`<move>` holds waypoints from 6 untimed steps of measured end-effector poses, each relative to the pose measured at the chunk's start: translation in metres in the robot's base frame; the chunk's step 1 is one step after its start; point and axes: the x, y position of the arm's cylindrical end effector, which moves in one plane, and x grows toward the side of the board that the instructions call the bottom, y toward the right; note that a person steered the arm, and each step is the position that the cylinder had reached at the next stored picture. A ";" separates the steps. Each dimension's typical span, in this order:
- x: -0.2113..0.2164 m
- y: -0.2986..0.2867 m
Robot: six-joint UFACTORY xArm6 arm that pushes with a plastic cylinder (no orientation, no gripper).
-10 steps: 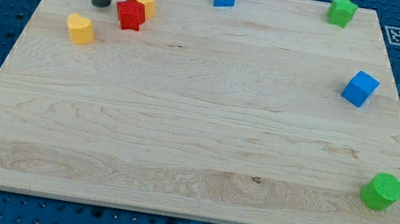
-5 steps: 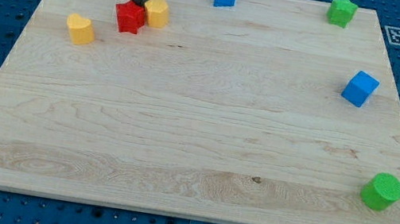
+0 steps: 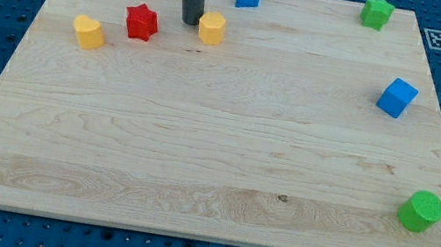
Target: Push the yellow hexagon towards bottom middle end
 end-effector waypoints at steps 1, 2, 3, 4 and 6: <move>-0.003 0.019; -0.003 0.038; 0.001 0.047; 0.018 0.044; 0.071 0.044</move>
